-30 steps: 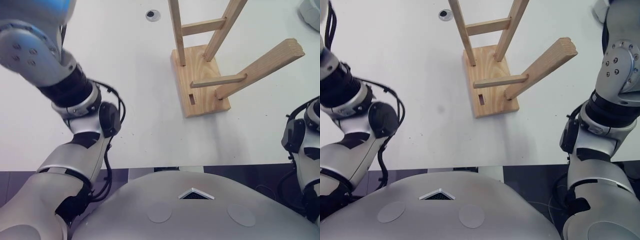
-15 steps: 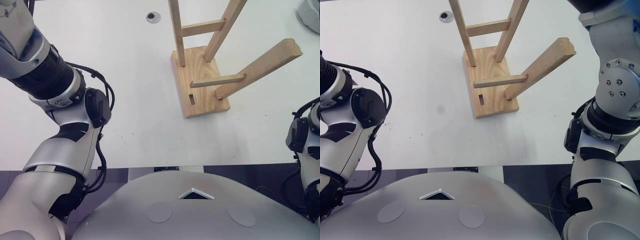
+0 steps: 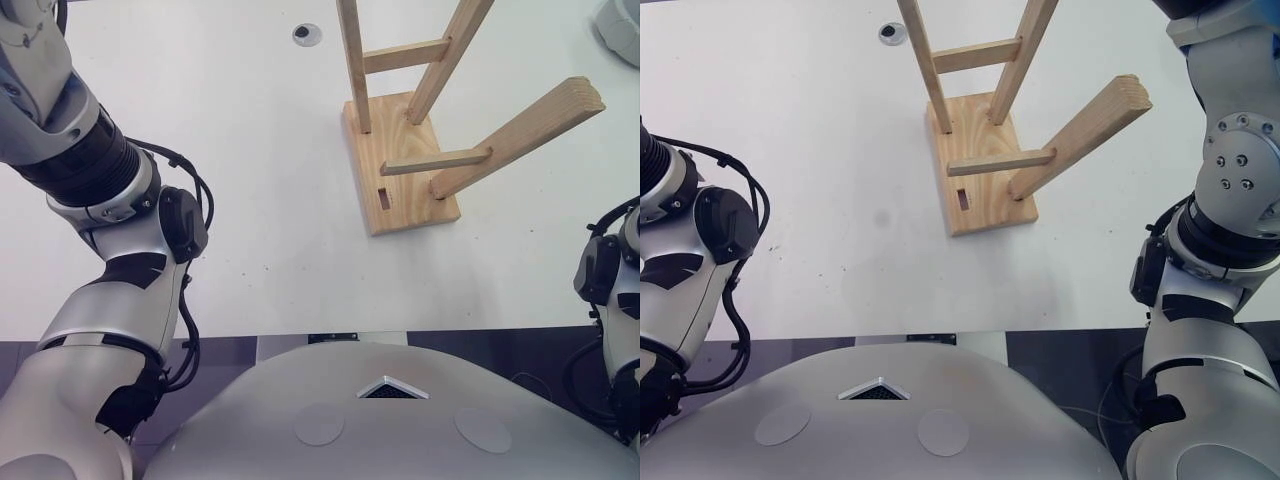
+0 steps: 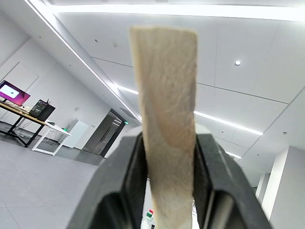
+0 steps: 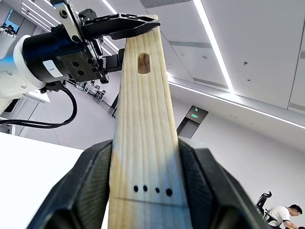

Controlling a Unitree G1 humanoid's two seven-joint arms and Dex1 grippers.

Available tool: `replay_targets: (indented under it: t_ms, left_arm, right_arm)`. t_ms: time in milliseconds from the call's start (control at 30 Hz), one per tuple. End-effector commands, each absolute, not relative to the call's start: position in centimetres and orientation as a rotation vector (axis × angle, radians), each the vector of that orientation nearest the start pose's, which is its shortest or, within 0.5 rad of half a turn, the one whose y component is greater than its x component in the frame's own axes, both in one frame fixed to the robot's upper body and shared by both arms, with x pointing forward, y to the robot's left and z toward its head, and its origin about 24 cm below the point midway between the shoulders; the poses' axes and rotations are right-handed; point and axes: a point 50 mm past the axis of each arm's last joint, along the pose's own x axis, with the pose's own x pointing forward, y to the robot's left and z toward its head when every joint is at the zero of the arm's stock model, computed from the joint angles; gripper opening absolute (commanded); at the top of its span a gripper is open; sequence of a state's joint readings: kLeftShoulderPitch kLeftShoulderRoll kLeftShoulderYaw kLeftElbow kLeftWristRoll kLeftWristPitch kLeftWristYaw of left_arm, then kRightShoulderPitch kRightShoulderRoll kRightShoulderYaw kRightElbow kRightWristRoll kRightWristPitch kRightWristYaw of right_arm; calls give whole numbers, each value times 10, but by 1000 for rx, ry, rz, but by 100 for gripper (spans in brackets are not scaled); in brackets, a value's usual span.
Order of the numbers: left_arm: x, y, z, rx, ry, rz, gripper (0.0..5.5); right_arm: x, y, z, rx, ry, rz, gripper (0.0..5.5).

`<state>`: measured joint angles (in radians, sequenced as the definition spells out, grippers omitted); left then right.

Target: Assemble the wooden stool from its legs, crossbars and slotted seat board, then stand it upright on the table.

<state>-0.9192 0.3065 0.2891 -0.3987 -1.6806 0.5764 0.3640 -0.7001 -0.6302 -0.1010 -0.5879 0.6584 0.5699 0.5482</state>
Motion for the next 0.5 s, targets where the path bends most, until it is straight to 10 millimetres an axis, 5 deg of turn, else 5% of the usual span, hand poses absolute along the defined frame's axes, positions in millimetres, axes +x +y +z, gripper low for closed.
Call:
replay_targets:
  t_ms: [33,233,367,500]
  left_arm:
    - [249,135,342,-872,-419,-851,105]
    - [248,164,319,-927,-441,-606,103]
    - [230,168,267,-898,-282,-483,103]
    - [214,163,232,-892,-205,-364,103]
  right_arm:
    - [239,-135,303,-408,-574,937,263]
    - [248,-168,291,-561,-500,742,378]
    - [241,-232,319,-320,-567,513,380]
    - [250,-288,279,-380,-337,268,380]
